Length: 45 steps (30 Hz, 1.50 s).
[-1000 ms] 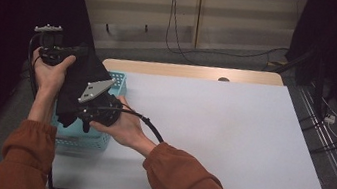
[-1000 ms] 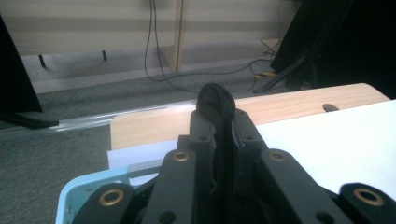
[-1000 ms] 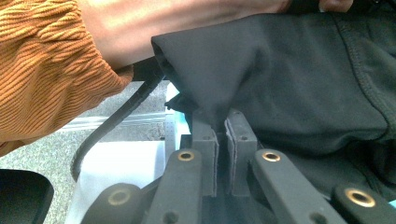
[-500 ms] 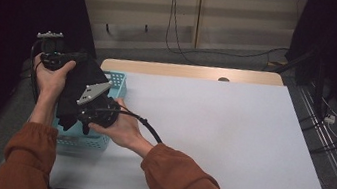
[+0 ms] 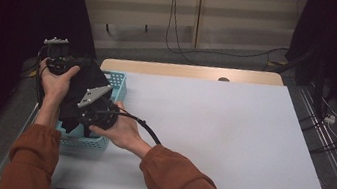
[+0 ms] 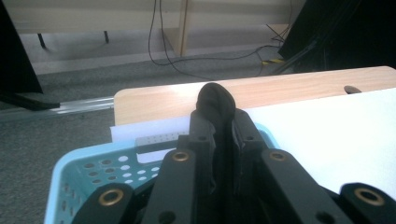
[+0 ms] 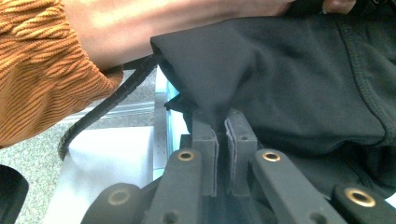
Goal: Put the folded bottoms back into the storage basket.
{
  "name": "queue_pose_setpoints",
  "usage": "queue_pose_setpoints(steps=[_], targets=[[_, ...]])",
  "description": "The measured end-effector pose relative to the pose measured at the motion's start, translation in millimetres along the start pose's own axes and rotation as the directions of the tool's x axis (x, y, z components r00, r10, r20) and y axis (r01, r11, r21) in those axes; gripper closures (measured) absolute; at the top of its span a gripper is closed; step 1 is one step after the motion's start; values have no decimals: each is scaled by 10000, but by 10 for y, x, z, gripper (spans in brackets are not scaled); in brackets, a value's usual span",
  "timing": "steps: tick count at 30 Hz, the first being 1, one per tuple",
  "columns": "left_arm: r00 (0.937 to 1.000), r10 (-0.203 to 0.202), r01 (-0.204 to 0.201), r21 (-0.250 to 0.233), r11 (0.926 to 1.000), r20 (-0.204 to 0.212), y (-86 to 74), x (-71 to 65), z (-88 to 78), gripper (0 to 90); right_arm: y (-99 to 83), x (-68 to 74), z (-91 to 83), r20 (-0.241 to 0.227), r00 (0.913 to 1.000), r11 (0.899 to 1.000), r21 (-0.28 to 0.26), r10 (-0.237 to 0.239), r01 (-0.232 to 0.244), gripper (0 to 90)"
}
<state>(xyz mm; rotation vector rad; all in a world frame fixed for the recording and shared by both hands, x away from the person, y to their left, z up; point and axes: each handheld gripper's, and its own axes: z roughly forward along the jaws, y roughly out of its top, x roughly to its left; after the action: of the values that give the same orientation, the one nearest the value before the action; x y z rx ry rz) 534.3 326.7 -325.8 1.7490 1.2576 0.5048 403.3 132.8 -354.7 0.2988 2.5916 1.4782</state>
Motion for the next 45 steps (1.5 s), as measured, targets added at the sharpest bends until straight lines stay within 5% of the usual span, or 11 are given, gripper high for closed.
queue_pose_setpoints(steps=[31,45], targets=[[9995,-34,17,567,9984,303,-233,81,363,814,-294,-85,276,-39,9981,9960,653,621,-617,855],[9994,-283,298,788,9964,-200,-344,239,397,813,-303,-101,347,25,9980,9950,778,629,-629,852]])
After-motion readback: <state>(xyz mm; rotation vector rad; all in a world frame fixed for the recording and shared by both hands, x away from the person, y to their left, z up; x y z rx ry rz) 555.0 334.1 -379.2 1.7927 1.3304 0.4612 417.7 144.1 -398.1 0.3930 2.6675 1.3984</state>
